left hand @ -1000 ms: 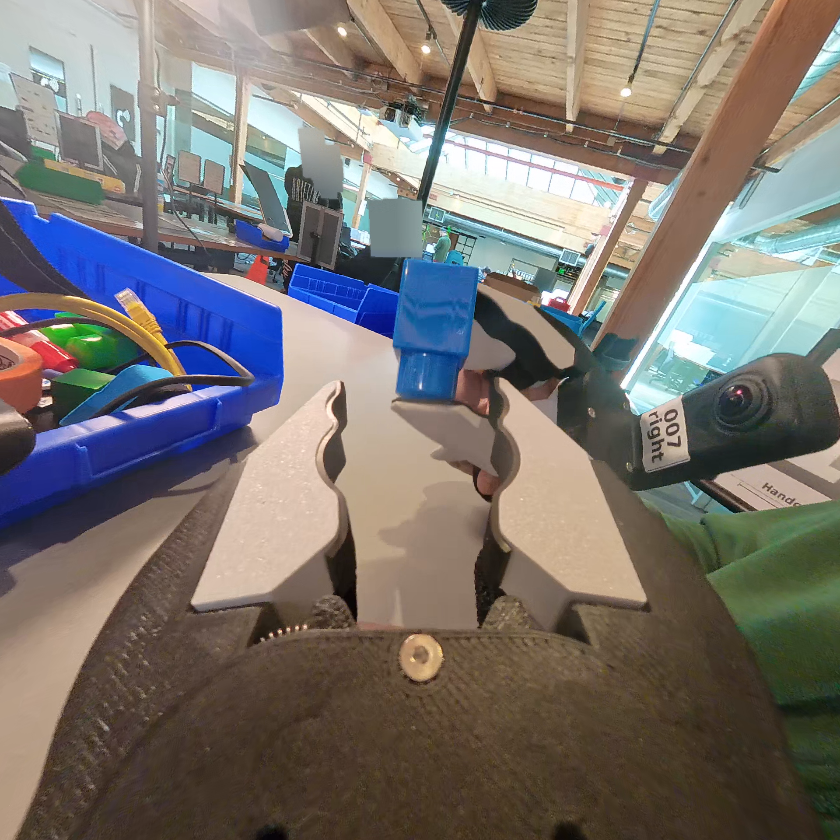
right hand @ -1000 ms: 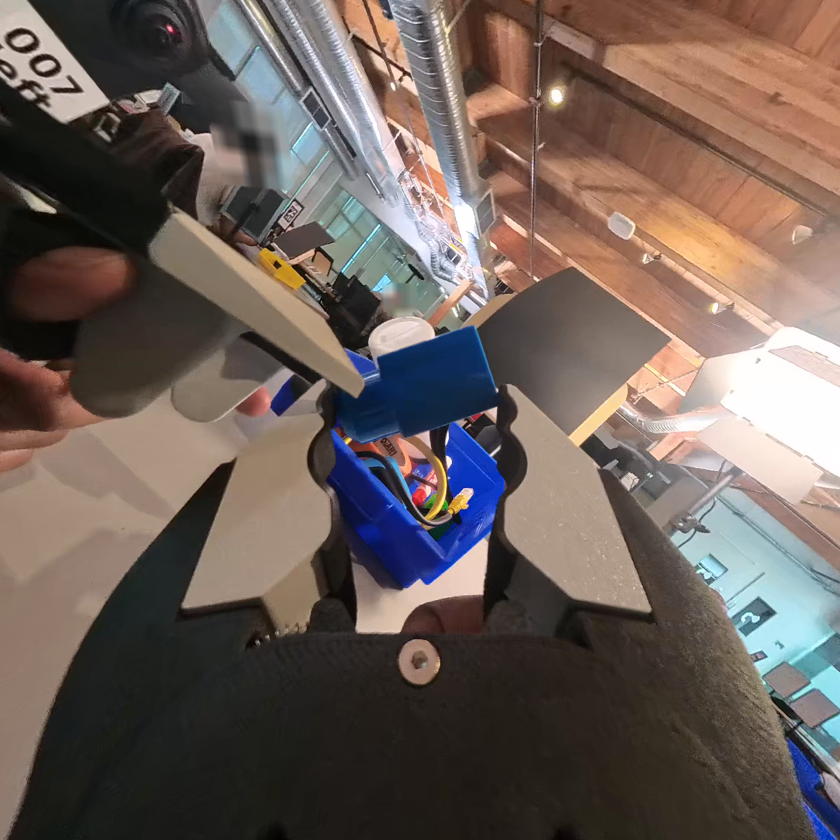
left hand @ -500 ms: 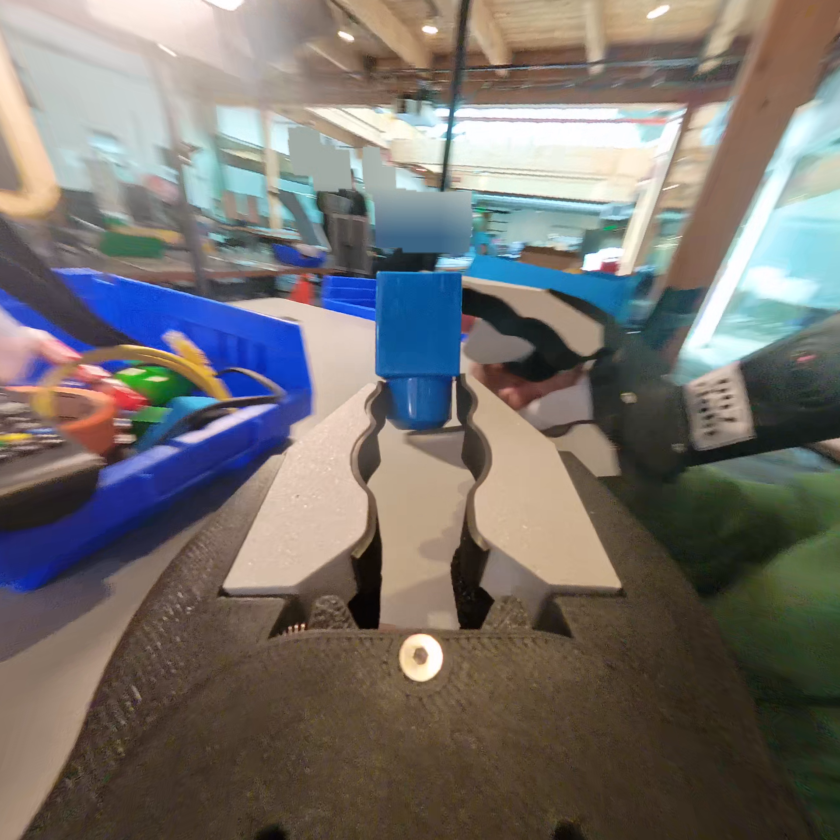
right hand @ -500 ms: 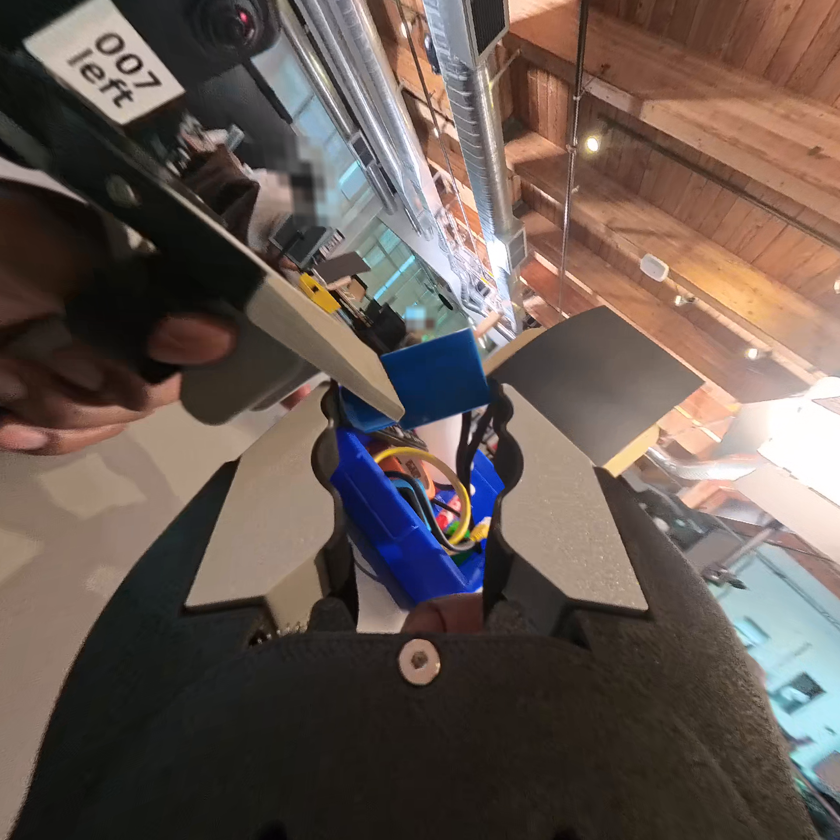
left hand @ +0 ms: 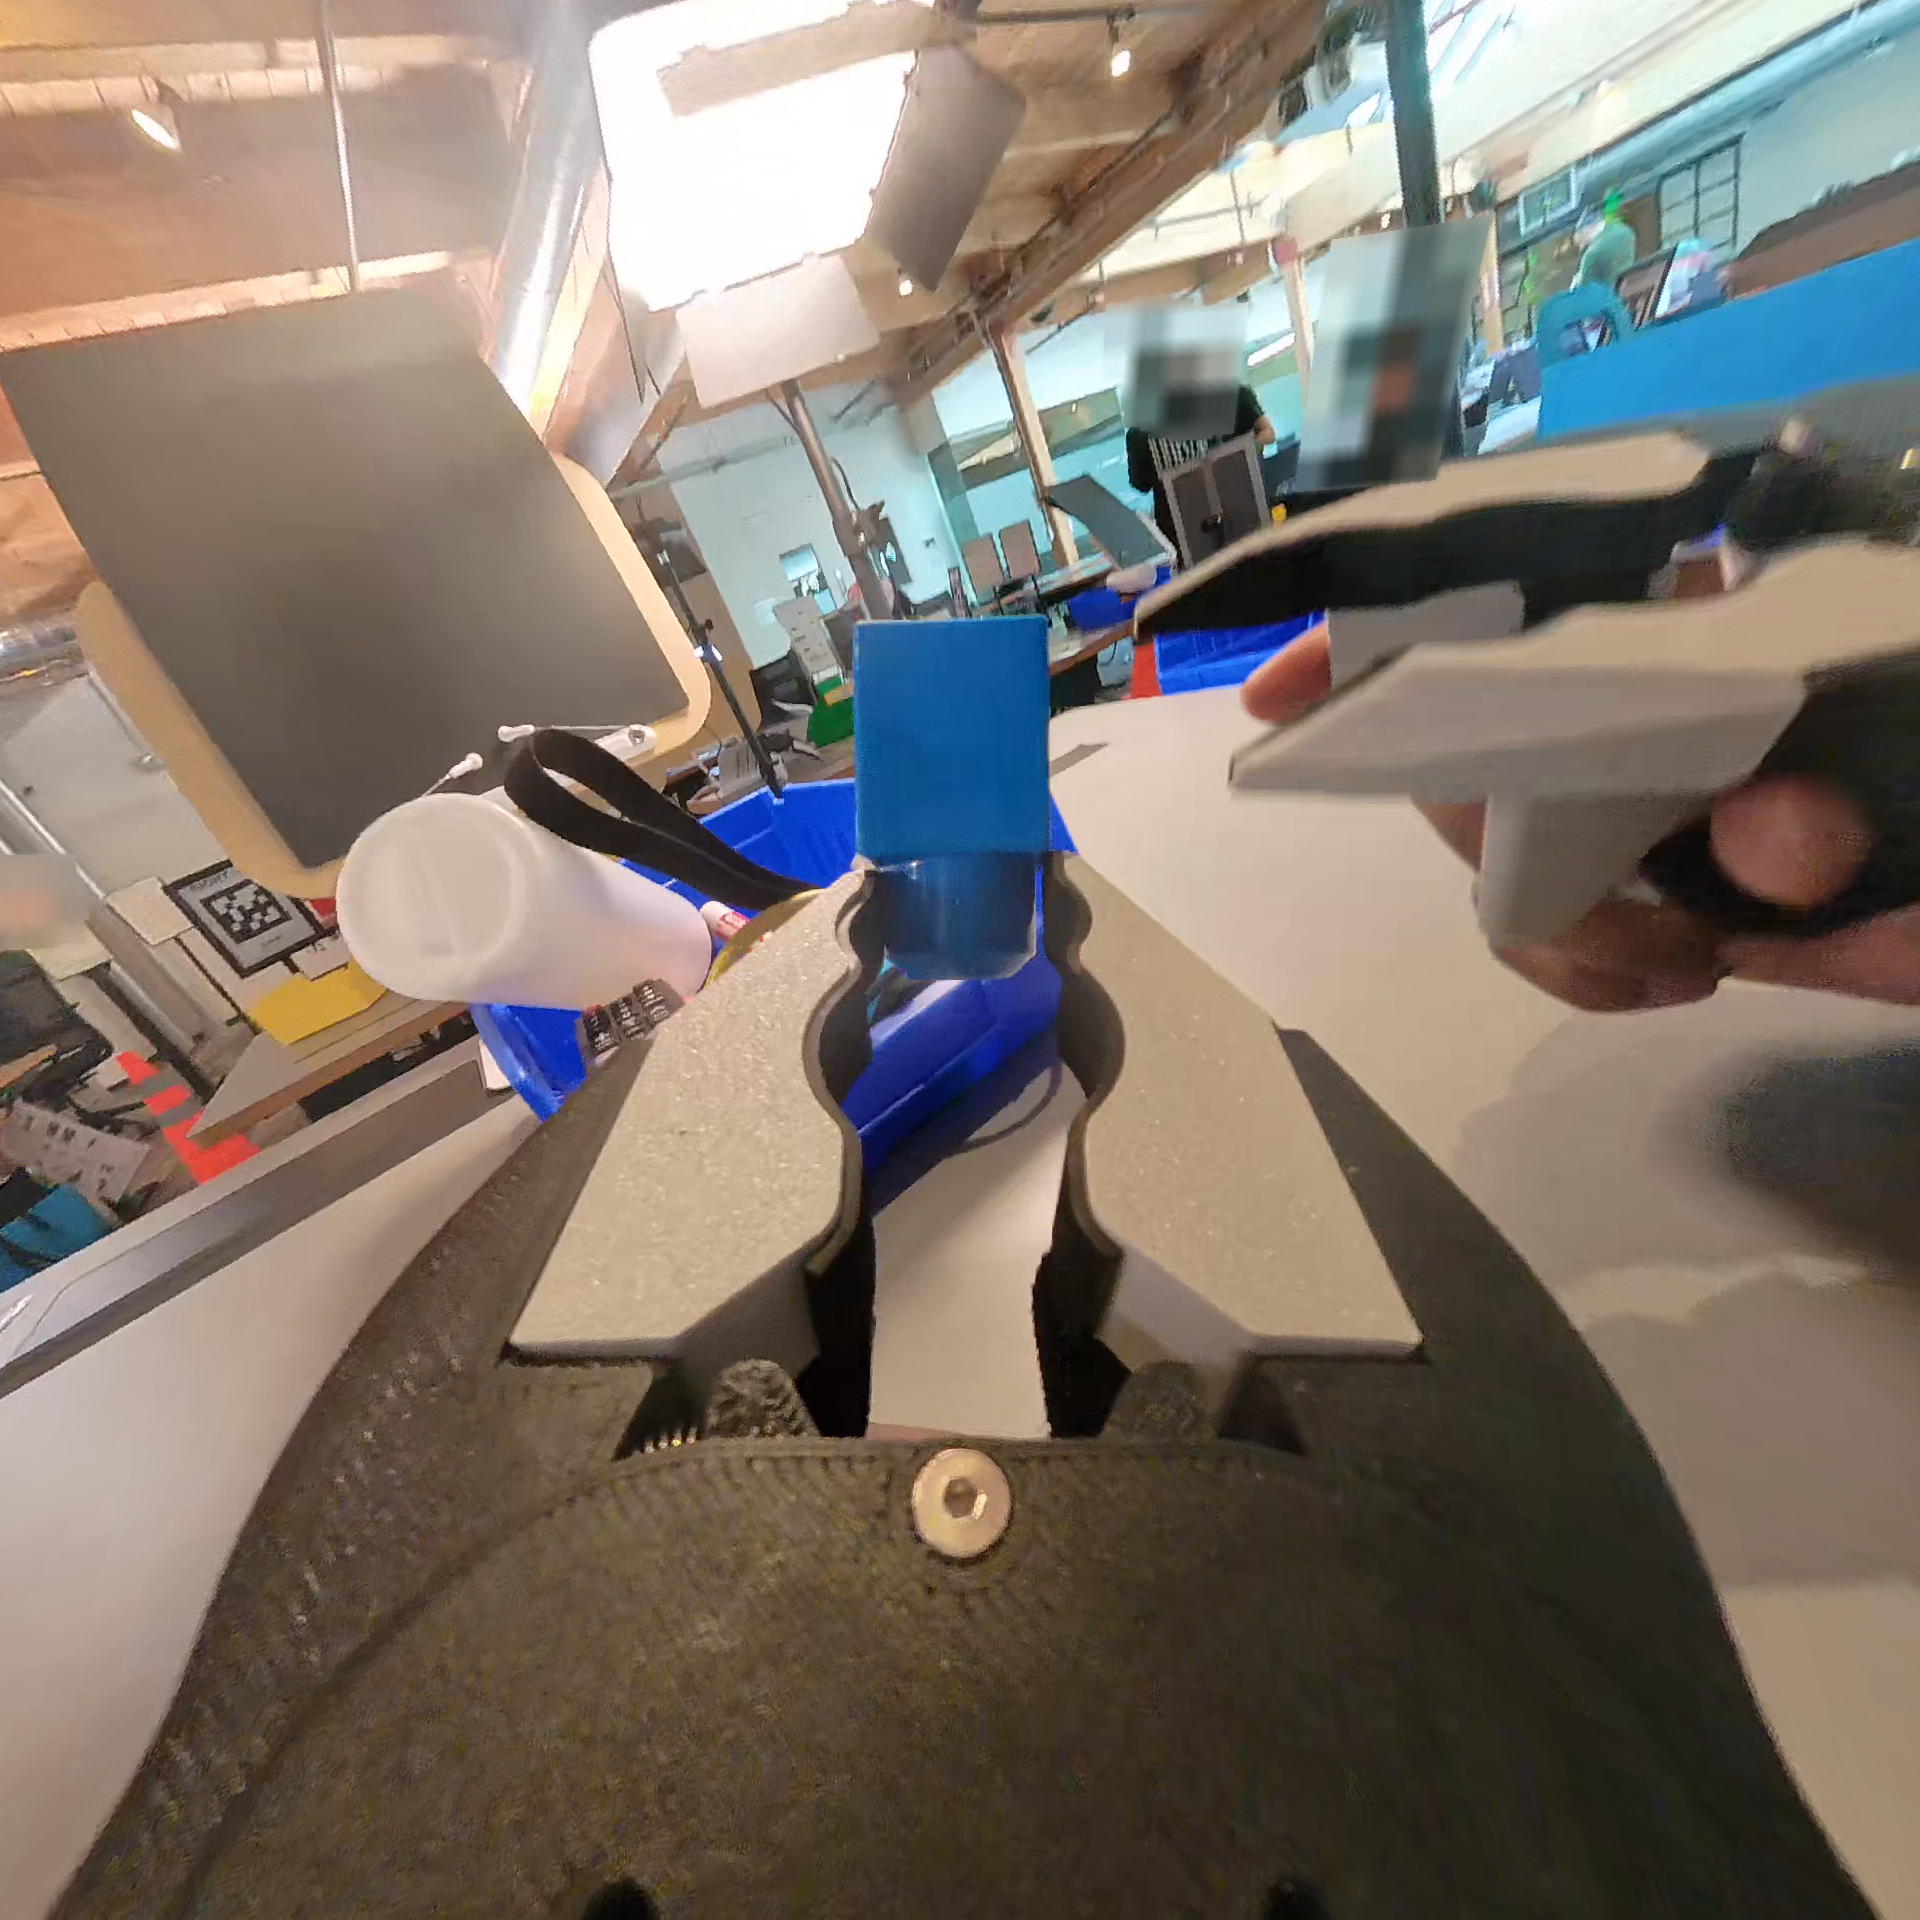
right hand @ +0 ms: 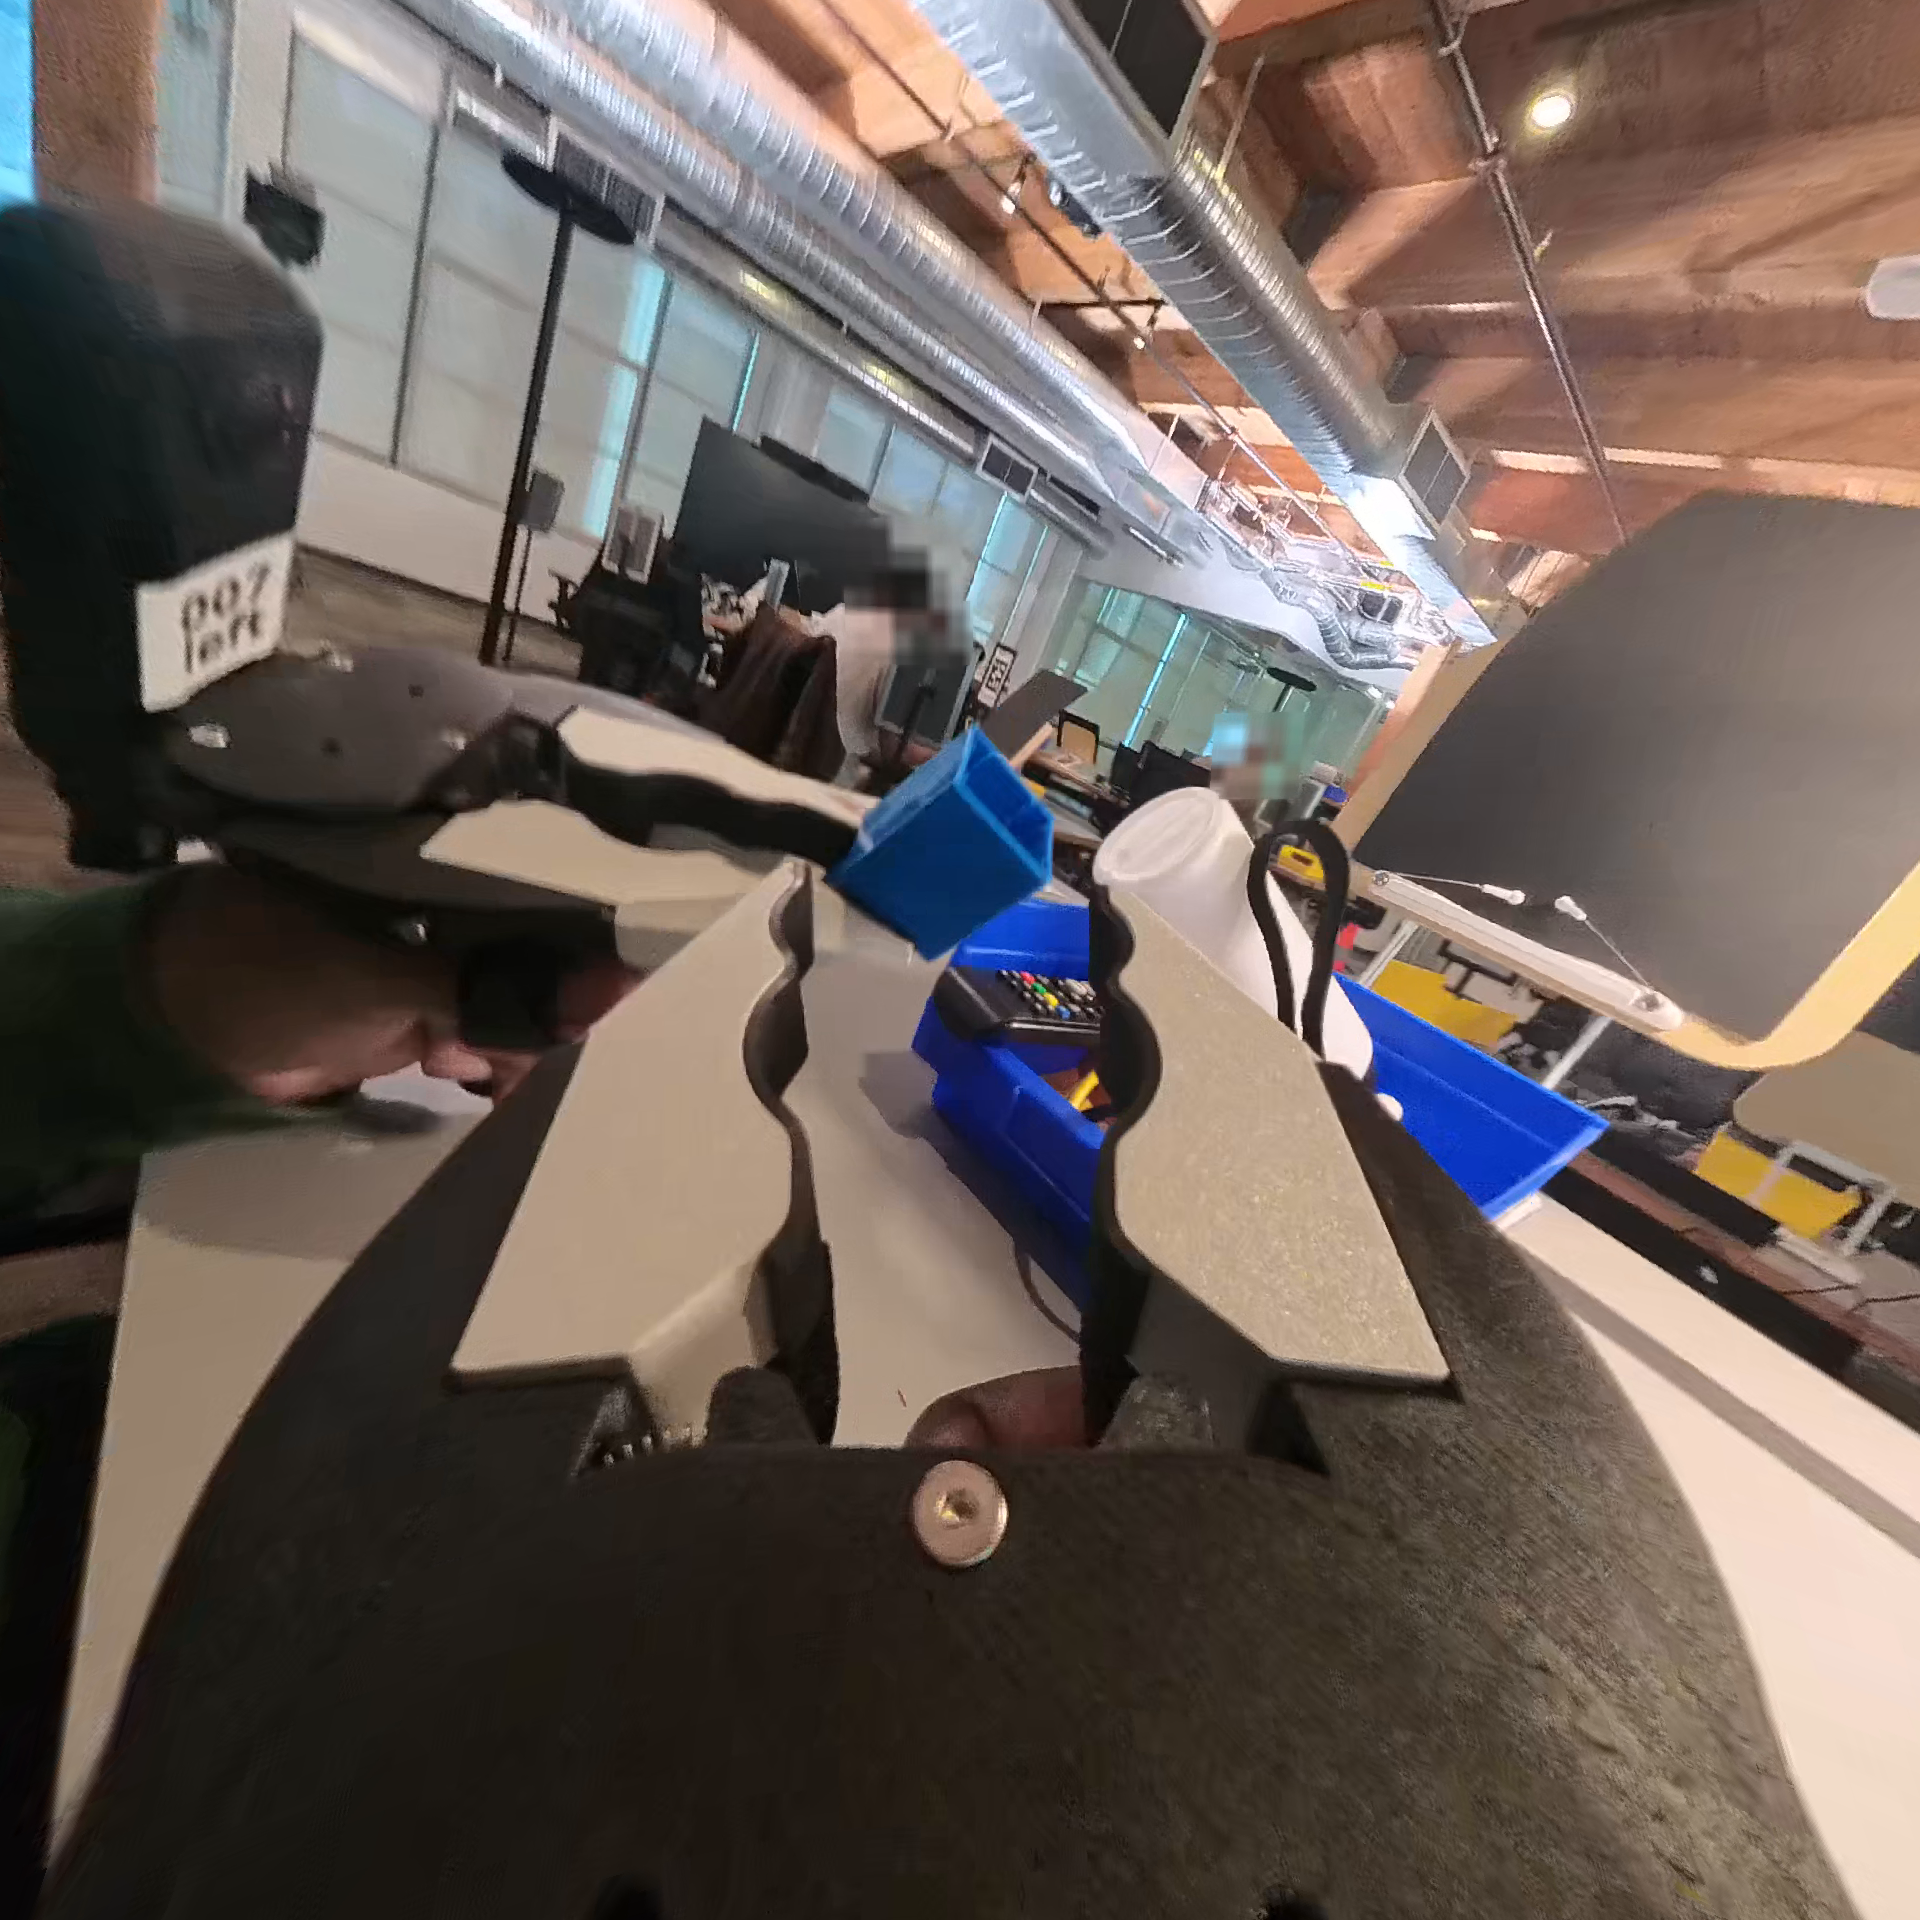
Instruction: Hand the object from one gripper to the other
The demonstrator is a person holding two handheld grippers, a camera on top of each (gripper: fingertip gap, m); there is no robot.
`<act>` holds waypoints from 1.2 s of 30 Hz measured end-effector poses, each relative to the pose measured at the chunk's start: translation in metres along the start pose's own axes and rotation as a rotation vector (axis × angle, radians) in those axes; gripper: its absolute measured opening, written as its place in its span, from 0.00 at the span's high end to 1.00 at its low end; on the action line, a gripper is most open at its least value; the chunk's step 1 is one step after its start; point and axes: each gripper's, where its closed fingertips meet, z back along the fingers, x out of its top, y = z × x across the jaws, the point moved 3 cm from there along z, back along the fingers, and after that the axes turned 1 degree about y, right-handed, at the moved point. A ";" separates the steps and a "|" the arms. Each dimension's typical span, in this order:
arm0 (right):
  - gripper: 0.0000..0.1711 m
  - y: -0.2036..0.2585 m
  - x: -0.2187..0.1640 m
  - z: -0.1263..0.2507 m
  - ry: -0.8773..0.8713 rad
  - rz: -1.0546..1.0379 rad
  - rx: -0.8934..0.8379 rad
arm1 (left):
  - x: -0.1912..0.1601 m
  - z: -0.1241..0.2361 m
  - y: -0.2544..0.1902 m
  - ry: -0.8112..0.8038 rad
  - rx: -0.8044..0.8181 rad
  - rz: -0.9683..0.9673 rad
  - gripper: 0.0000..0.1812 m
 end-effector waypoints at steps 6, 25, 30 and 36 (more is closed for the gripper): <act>0.72 -0.006 0.001 0.002 -0.011 -0.043 -0.013 | -0.010 -0.007 -0.016 0.060 -0.041 -0.159 0.83; 0.97 0.002 -0.014 -0.004 0.080 0.023 0.007 | -0.010 -0.009 -0.026 0.031 -0.018 -0.340 0.81; 0.97 -0.003 -0.006 -0.001 0.025 0.036 -0.026 | -0.003 -0.004 -0.016 -0.026 -0.109 -0.027 0.76; 0.97 -0.001 0.009 0.006 -0.073 0.094 -0.047 | 0.011 0.005 -0.011 -0.124 -0.392 0.535 0.68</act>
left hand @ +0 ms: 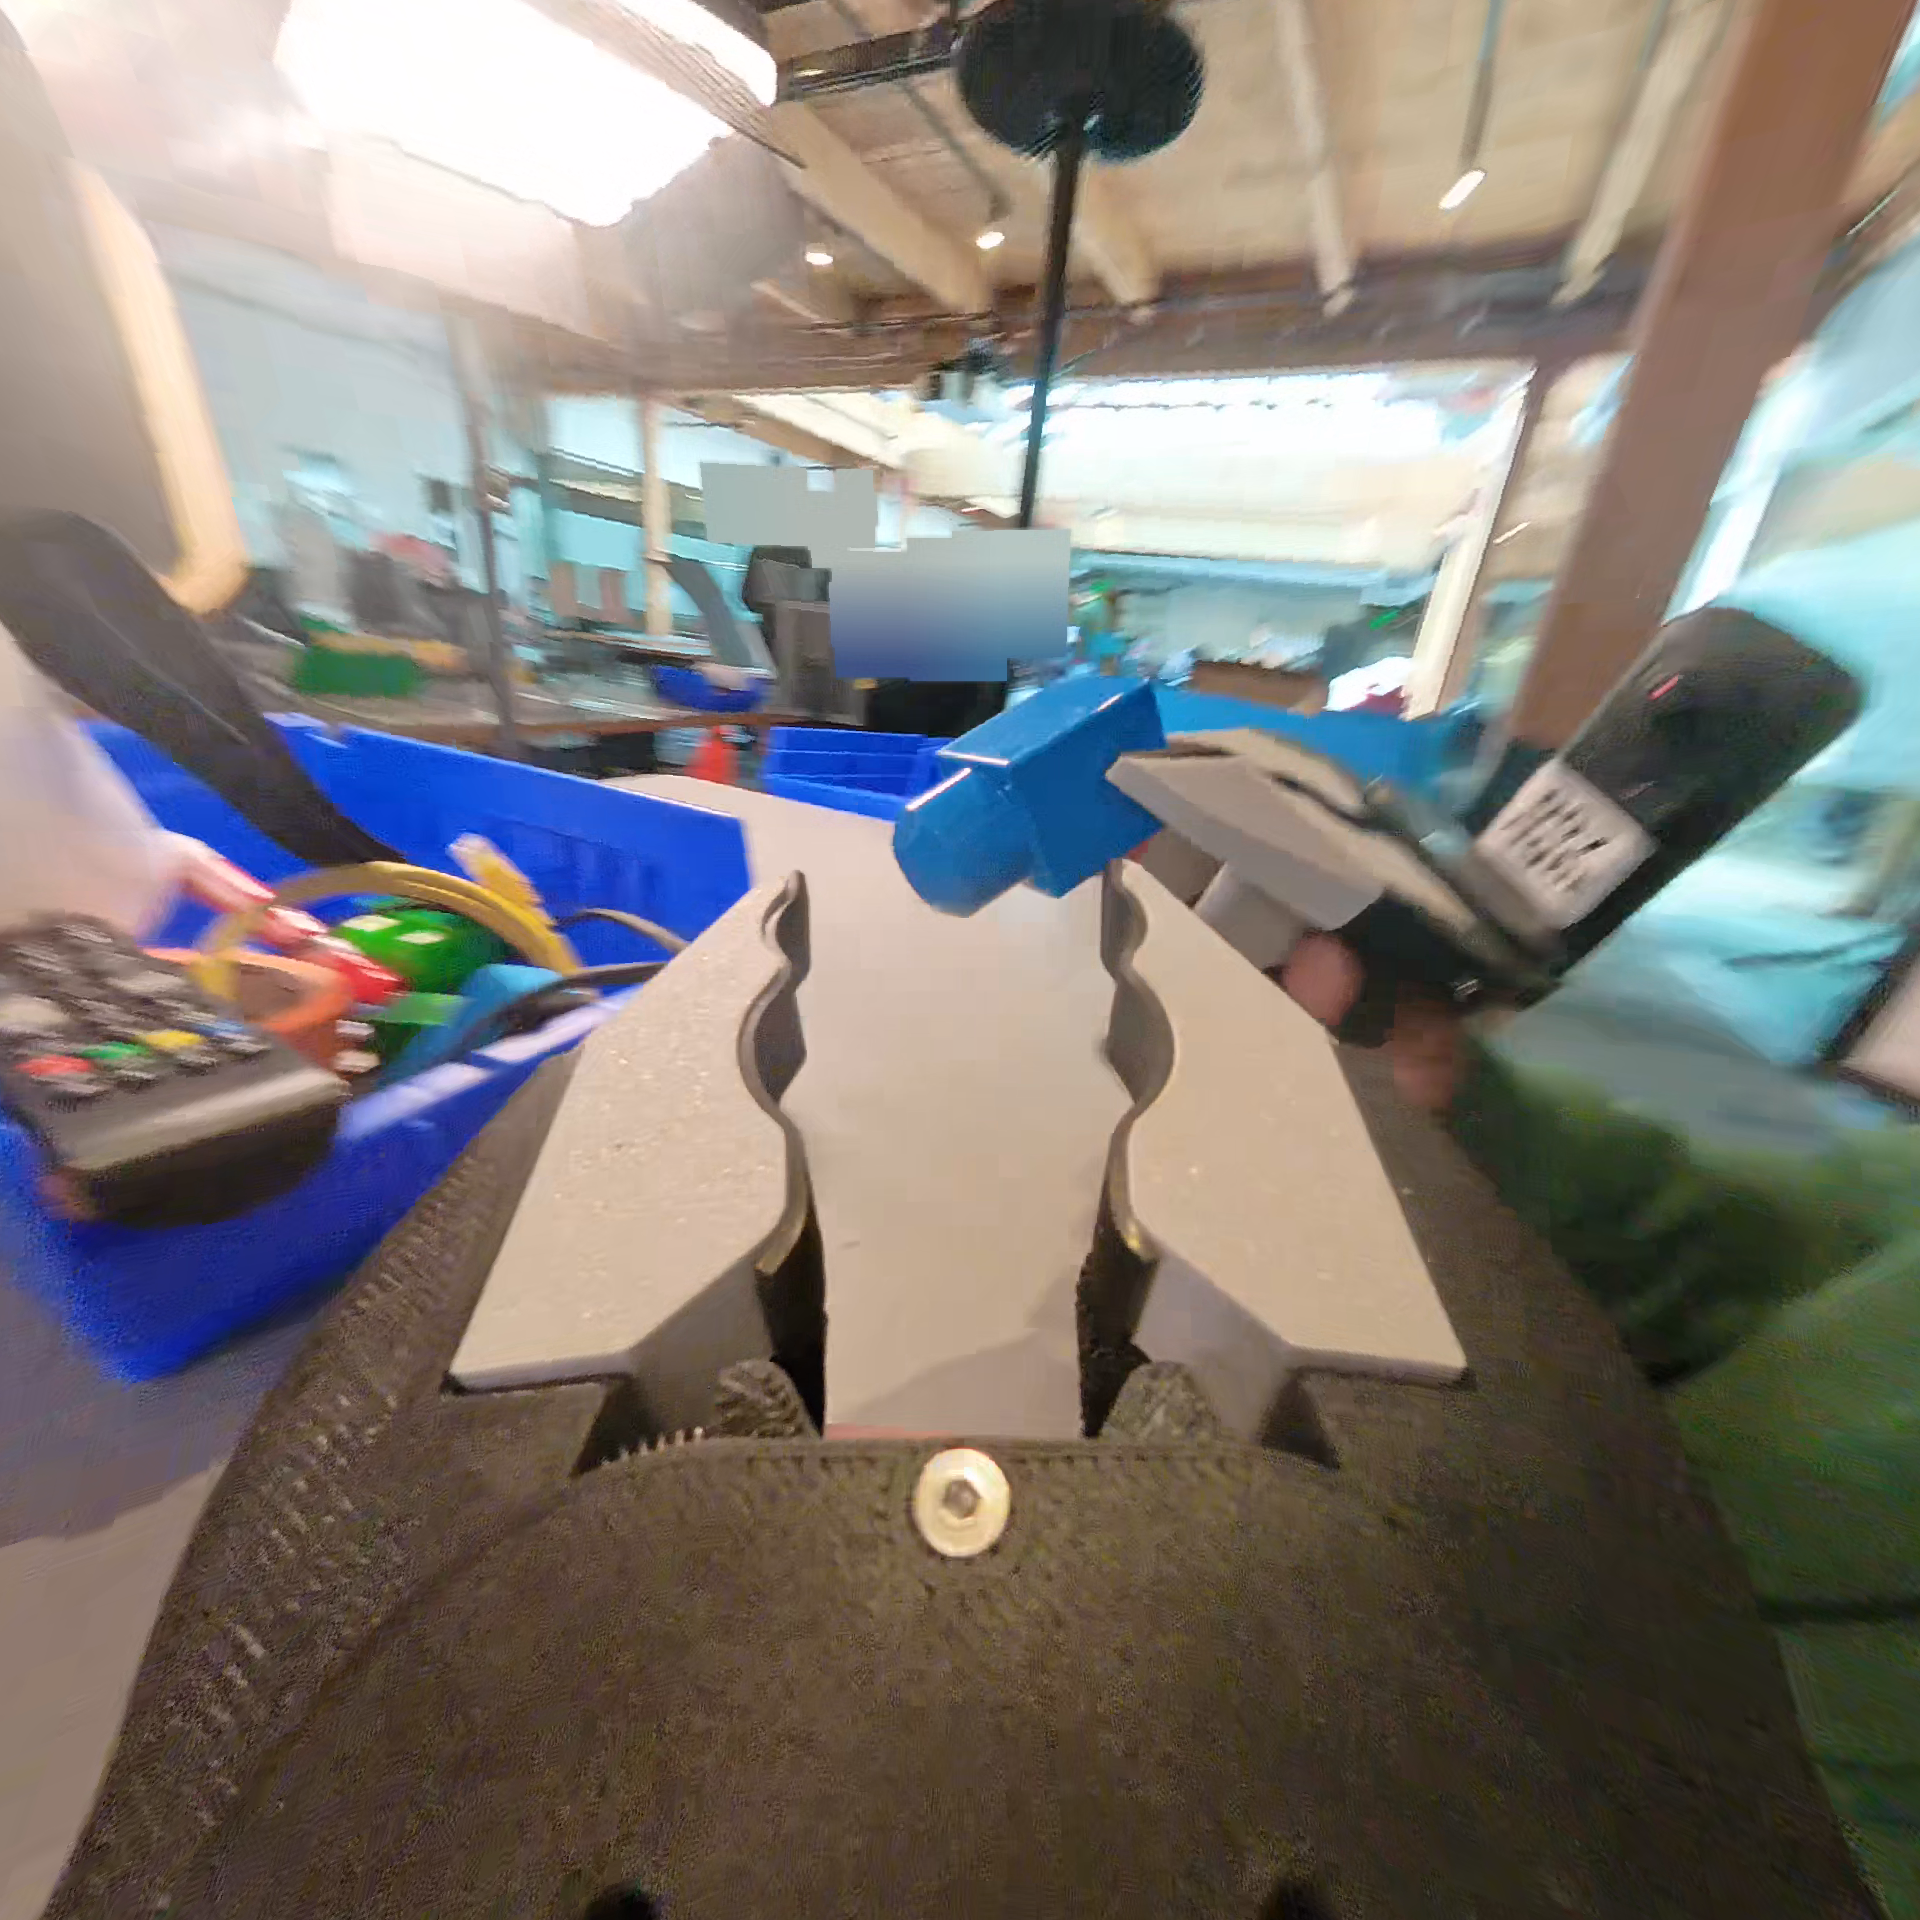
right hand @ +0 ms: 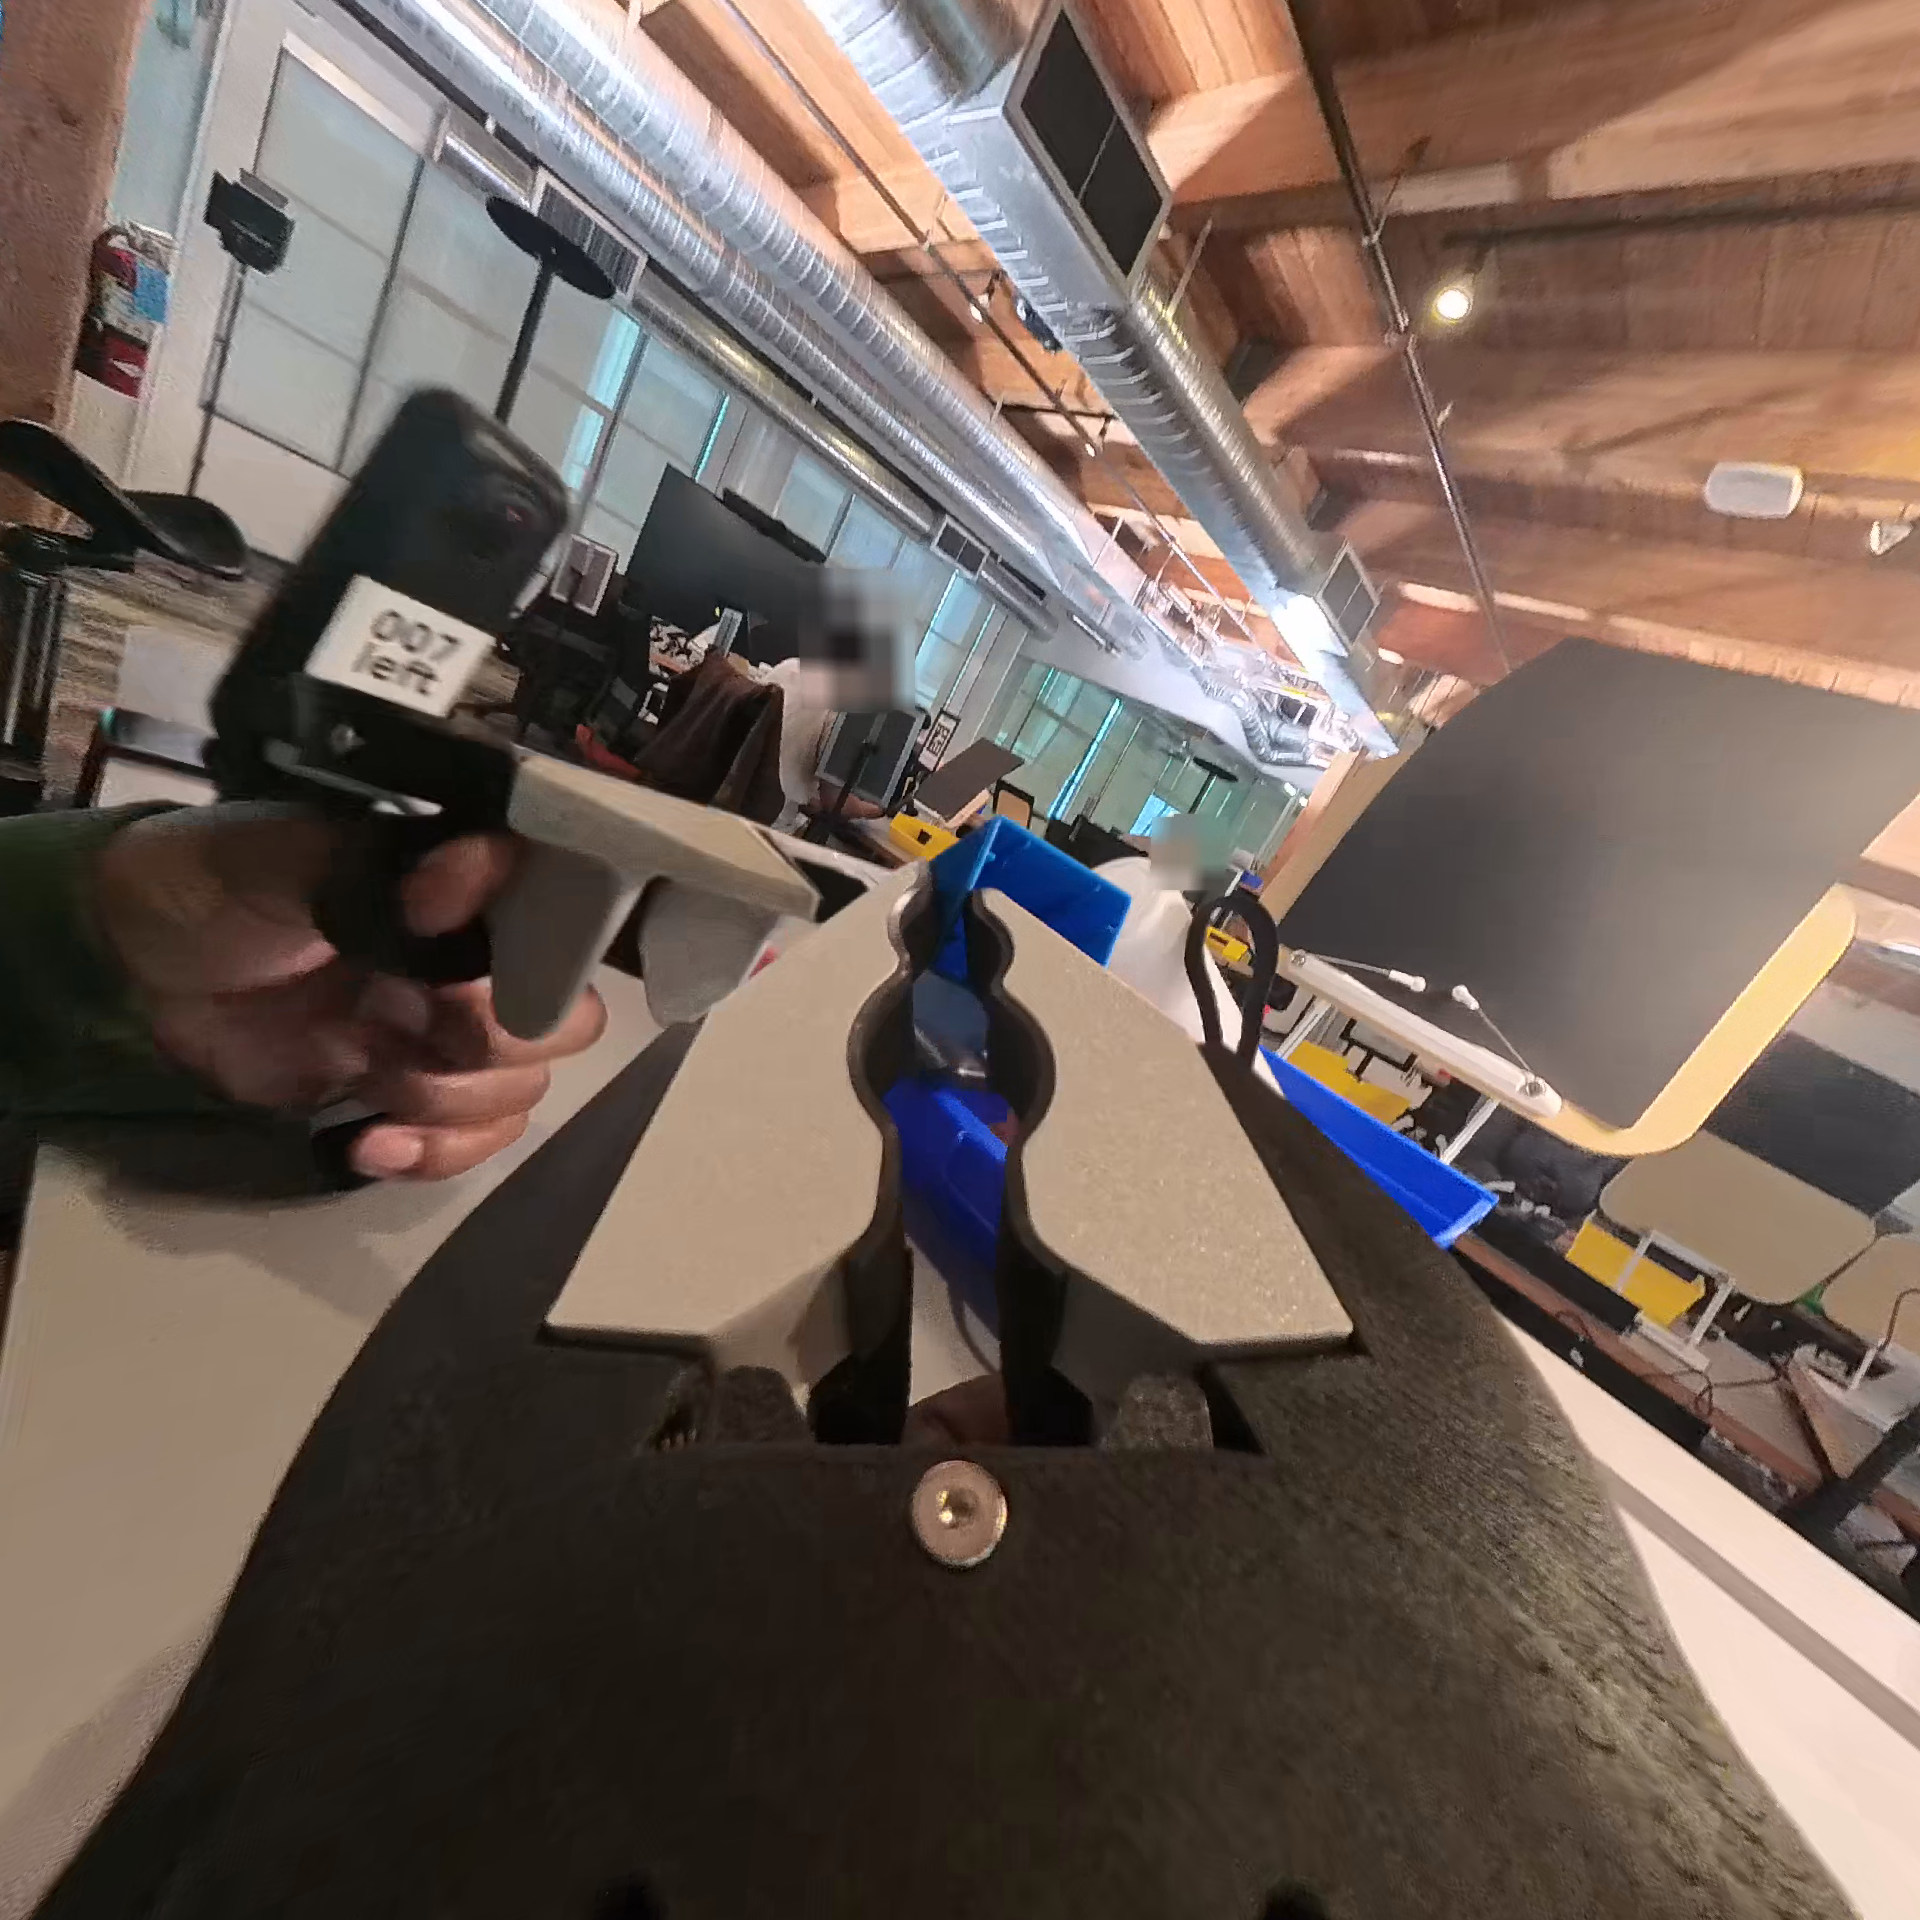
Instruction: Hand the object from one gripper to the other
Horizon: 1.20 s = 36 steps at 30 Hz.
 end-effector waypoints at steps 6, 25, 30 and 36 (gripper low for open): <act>0.97 0.007 0.014 0.006 -0.097 -0.035 0.066 | 0.003 0.000 -0.017 -0.027 -0.238 0.275 0.62; 0.93 0.019 0.018 0.007 -0.111 -0.170 0.213 | 0.010 0.006 -0.027 -0.073 -0.222 0.060 0.79; 0.91 0.016 0.010 0.004 -0.048 -0.341 0.284 | 0.013 0.007 -0.027 -0.098 -0.125 -0.130 0.80; 0.94 0.019 0.013 0.006 -0.073 -0.239 0.254 | 0.009 0.004 -0.028 -0.073 -0.172 -0.038 0.79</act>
